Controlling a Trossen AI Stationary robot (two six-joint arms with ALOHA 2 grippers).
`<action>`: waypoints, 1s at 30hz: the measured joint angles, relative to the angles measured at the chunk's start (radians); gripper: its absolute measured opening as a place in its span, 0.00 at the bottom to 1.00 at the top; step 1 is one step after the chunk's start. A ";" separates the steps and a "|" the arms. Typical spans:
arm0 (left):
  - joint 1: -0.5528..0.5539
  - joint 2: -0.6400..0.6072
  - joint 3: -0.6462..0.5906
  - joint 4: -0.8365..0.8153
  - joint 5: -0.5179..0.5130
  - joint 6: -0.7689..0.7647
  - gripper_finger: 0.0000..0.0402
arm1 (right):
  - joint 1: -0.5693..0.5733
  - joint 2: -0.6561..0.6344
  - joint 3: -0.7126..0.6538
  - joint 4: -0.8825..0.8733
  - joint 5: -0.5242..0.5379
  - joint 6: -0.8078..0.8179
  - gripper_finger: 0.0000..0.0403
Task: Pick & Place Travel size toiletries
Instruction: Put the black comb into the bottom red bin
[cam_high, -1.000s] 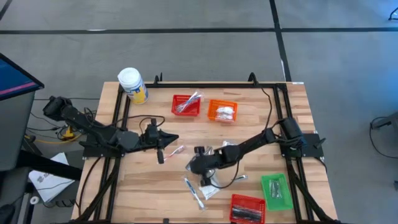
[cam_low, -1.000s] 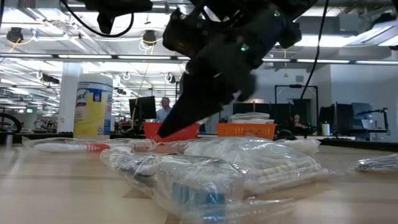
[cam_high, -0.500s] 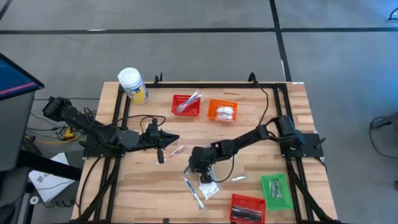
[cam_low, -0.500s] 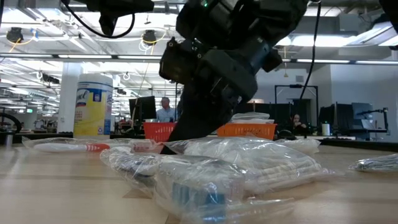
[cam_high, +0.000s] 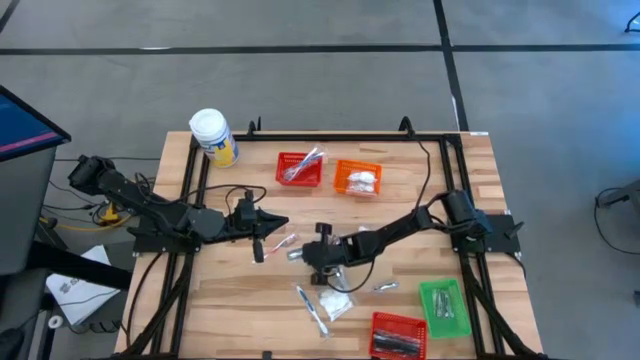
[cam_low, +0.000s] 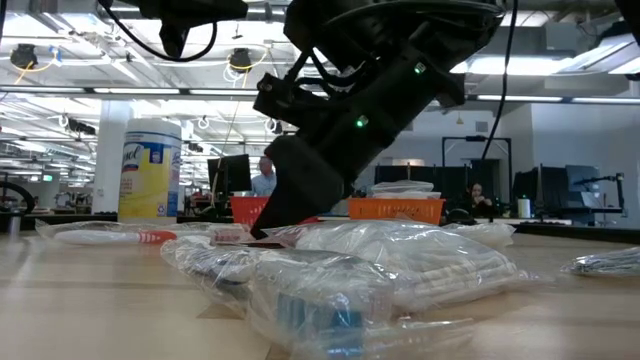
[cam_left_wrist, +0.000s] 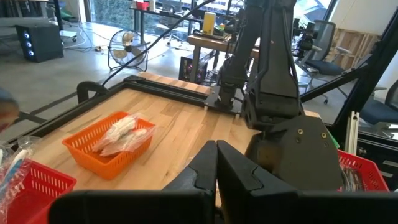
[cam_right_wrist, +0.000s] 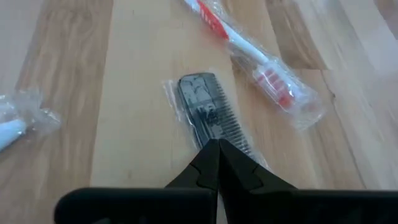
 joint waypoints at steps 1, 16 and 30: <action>0.000 0.000 0.000 0.000 0.000 0.000 0.00 | 0.003 0.000 0.000 0.002 0.010 0.001 0.00; 0.150 0.092 0.018 -0.452 0.351 -0.360 0.00 | 0.094 0.000 0.000 0.192 0.209 -0.112 0.00; 0.321 0.556 0.164 -0.414 0.730 -0.318 0.00 | 0.095 0.000 0.000 0.176 0.229 -0.141 0.00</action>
